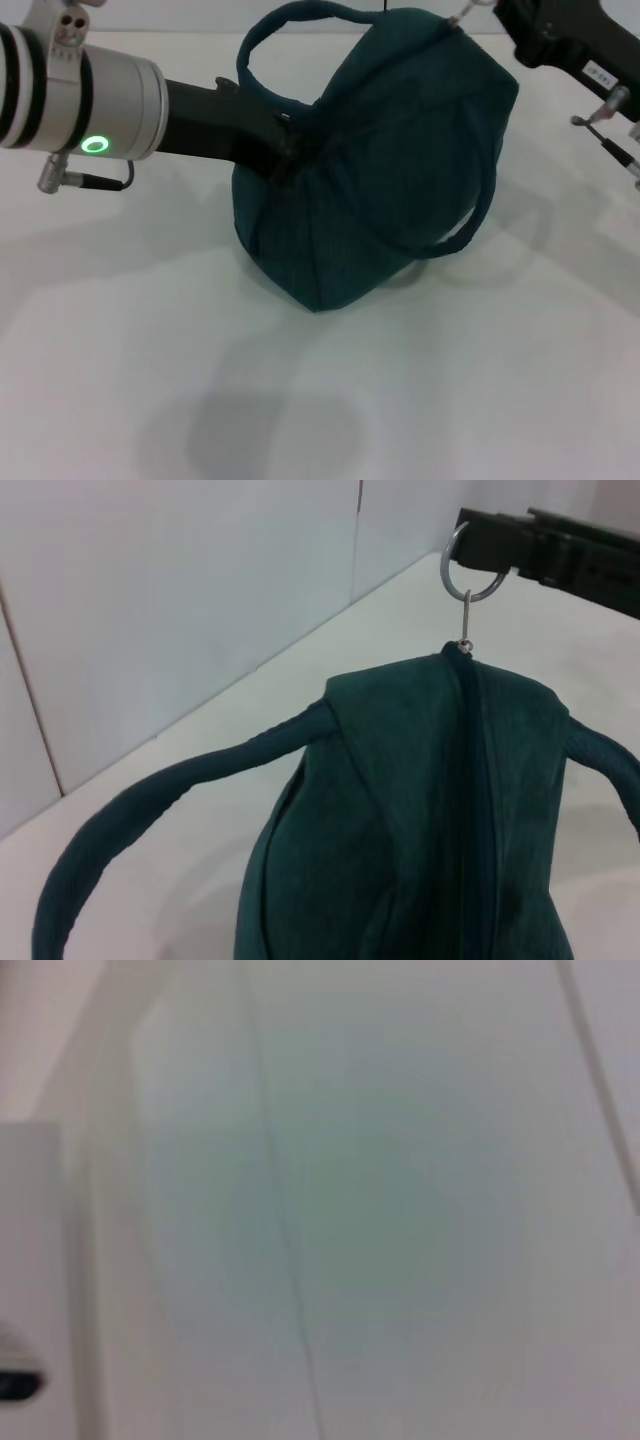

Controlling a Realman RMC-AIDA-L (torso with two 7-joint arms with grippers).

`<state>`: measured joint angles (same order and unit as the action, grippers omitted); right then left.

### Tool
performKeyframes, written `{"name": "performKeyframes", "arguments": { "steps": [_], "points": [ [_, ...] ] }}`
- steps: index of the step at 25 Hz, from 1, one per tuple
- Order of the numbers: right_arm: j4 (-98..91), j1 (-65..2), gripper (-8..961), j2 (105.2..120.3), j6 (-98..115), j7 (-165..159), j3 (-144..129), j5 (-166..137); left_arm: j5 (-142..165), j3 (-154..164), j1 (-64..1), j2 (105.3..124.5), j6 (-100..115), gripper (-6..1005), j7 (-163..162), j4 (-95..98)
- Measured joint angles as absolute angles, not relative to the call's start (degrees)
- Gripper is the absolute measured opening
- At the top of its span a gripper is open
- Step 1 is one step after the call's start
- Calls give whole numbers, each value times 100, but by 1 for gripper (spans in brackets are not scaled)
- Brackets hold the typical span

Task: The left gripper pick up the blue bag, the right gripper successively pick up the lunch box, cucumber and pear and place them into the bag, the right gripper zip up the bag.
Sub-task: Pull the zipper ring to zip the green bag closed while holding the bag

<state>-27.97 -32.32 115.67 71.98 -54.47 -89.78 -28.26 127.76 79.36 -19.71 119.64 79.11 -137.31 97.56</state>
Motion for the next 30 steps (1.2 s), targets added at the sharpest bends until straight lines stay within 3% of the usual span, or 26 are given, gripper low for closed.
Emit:
{"name": "performKeyframes", "arguments": {
  "steps": [30],
  "points": [
    [-1743,-3238,106,11592,7028,-7082,-8863,-2076,11837,7975,-1761,11971,7244,45,-13243,10117]
  ]
}}
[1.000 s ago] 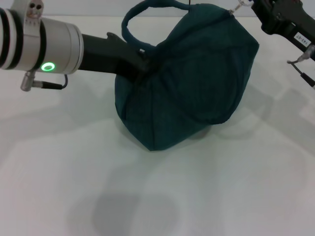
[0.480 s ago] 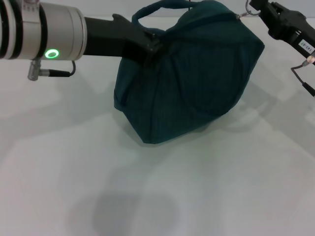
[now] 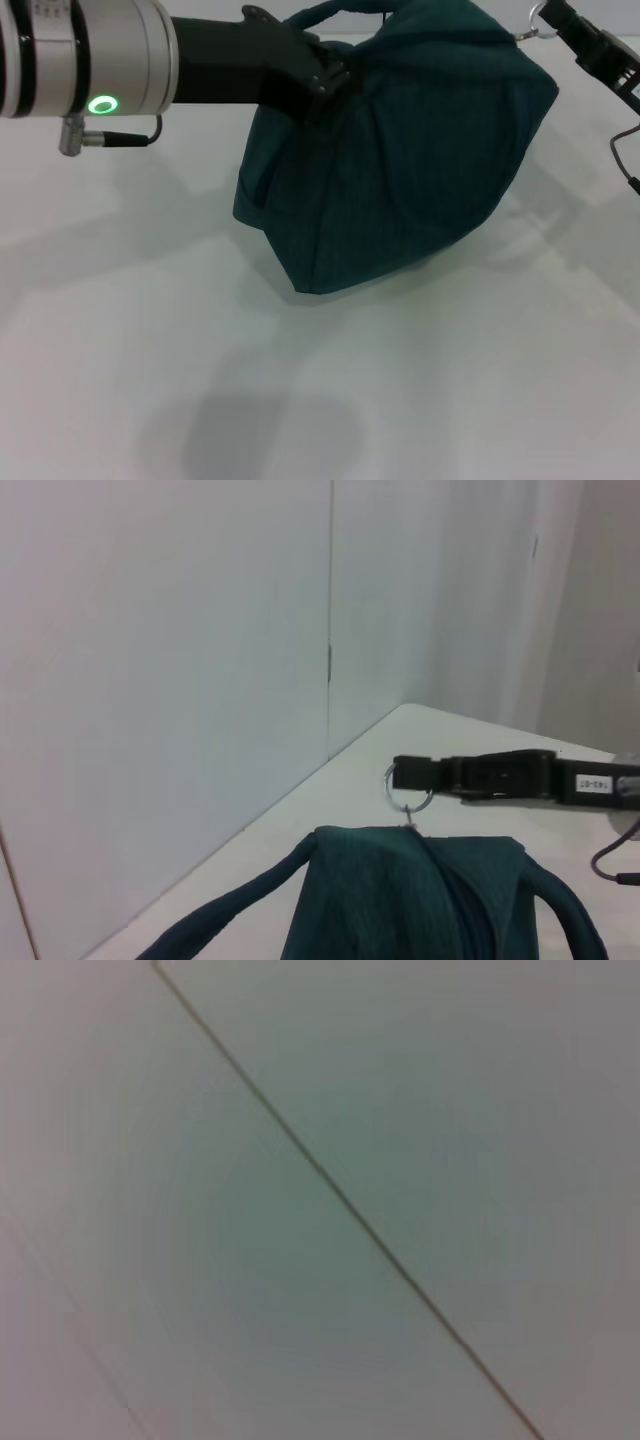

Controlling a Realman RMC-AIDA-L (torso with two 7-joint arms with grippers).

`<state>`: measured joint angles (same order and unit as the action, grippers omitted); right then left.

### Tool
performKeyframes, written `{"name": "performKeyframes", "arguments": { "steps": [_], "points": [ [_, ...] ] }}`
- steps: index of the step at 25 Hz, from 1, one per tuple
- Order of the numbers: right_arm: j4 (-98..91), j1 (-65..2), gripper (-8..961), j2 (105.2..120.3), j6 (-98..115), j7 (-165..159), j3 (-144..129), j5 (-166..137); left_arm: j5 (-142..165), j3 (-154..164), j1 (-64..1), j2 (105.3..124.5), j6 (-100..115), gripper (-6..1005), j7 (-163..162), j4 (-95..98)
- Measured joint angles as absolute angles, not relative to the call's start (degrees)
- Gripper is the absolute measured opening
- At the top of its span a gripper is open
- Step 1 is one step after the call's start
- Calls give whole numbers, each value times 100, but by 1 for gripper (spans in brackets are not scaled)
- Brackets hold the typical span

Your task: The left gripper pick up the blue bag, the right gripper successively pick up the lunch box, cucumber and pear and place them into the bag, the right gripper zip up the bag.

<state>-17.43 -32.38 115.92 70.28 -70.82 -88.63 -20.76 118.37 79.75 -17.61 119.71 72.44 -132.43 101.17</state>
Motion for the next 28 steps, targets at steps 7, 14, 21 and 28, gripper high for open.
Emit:
{"name": "performKeyframes", "arguments": {
  "steps": [7,14,21,28],
  "points": [
    [-1632,-3238,111,11583,6891,-7303,-8861,-1995,11037,7947,-1419,11971,7129,45,-12481,10259],
    [-1561,-3237,115,11583,6609,-7504,-8861,-1995,10692,7944,-1280,11970,7092,45,-12234,10310],
    [-1557,-3262,119,11587,6622,-7513,-8903,-2022,10429,7935,-1192,11971,7061,46,-11966,10274],
    [-1558,-3187,123,11562,6919,-7479,-8916,-2059,10448,7936,-1200,11971,7034,46,-11962,10174]
  ]
}}
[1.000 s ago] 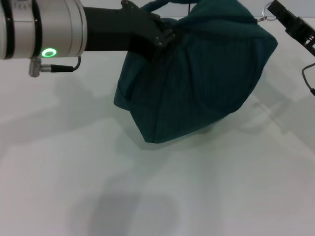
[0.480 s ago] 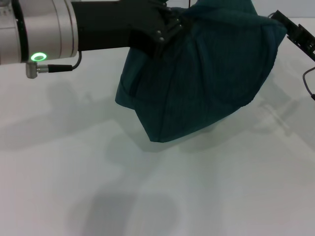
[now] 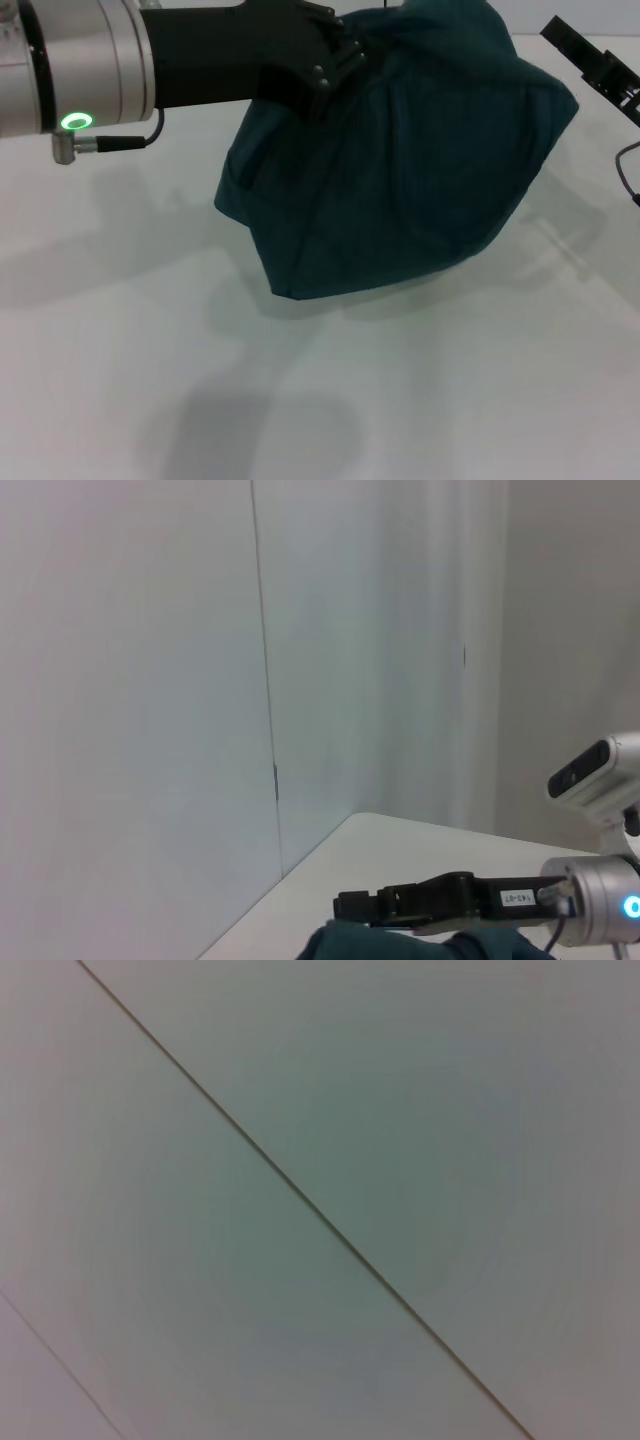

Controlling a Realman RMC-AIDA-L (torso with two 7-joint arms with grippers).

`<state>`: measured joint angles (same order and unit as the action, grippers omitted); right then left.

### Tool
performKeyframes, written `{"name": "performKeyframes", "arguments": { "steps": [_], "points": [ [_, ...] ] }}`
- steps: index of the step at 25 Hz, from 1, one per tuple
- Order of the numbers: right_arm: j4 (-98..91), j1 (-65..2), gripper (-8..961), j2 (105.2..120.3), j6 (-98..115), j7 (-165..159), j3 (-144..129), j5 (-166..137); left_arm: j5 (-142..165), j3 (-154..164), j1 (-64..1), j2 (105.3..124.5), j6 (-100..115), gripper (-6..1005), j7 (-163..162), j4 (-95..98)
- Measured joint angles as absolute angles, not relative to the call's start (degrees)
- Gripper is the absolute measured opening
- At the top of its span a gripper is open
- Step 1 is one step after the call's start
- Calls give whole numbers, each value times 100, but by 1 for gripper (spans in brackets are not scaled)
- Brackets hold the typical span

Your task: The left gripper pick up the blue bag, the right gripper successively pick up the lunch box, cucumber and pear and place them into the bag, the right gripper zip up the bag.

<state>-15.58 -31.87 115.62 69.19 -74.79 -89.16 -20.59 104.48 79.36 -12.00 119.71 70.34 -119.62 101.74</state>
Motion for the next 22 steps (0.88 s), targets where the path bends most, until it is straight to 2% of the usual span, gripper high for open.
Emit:
{"name": "performKeyframes", "arguments": {
  "steps": [5,11,15,21,22],
  "points": [
    [-1558,-2977,126,11532,7033,-7494,-8884,-2028,10457,7937,-1263,11971,7023,46,-11962,10082],
    [-1554,-2705,344,11370,7121,-7552,-8807,-2012,10460,7991,-1363,11971,6825,46,-11962,9850],
    [-1555,-2427,525,11259,7302,-7618,-8513,-2010,10443,8051,-1559,11971,6704,46,-11954,9508],
    [-1559,-2221,780,11173,7530,-7628,-8209,-2031,10407,8322,-1731,11979,6219,45,-11768,9015],
    [-1559,-2216,780,11168,7548,-7628,-8208,-2030,10404,8371,-1743,11979,6106,44,-11732,8925]
  ]
}}
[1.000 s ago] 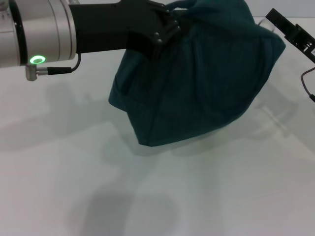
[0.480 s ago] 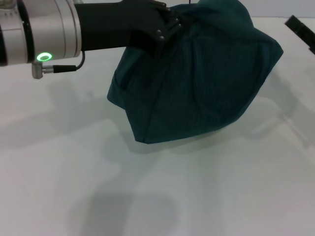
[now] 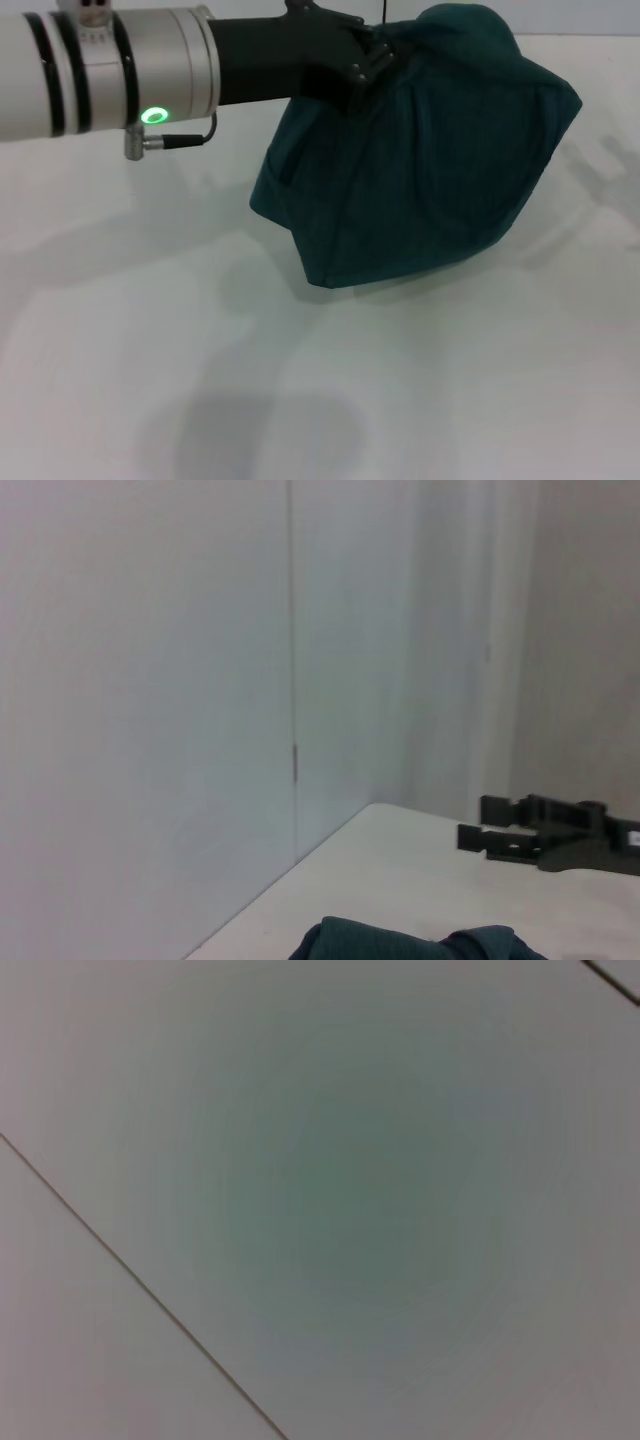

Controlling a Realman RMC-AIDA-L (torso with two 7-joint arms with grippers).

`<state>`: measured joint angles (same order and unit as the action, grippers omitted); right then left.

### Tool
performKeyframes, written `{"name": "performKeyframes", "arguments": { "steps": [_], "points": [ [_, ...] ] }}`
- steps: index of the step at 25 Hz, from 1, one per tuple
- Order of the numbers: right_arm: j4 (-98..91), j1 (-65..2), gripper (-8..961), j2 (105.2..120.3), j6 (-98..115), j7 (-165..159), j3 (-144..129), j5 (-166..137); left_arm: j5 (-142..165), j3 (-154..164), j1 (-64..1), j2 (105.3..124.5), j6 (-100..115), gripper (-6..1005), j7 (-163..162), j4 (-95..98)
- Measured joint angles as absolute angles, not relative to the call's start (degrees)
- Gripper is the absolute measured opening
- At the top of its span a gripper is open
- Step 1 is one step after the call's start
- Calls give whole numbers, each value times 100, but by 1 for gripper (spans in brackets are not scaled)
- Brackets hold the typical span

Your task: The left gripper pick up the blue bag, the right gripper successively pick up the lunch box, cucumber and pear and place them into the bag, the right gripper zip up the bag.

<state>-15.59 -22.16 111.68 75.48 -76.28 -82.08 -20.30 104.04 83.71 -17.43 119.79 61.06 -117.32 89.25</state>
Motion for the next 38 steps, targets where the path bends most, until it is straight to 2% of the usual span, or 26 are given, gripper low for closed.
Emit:
{"name": "performKeyframes", "arguments": {
  "steps": [12,15,26,27,31,37,38],
  "points": [
    [-1556,-2162,780,11161,7706,-7629,-8200,-2010,9804,8400,-2124,11970,5746,56,-11046,7526],
    [-1555,-2162,780,11161,7718,-7629,-8200,-2036,9785,8391,-2079,11972,5749,238,-11033,7550],
    [-1617,-2205,780,11087,8570,-7043,-8218,-2624,9057,7418,-2058,11951,6398,476,-10938,7799],
    [-1646,-2219,780,11087,8834,-6829,-8218,-2776,8970,7278,-2061,11948,6548,524,-10898,7822],
    [-1925,-2260,780,11070,9658,-6076,-8208,-3556,8642,6505,-2089,11938,7606,714,-10602,7848],
    [-2601,-2281,780,11067,10374,-4991,-8209,-5075,8529,5270,-2086,11918,9785,883,-10022,7366],
    [-2687,-2284,780,11067,10396,-4937,-8208,-5237,8514,5121,-2068,11910,10150,882,-9846,7185]
  ]
}}
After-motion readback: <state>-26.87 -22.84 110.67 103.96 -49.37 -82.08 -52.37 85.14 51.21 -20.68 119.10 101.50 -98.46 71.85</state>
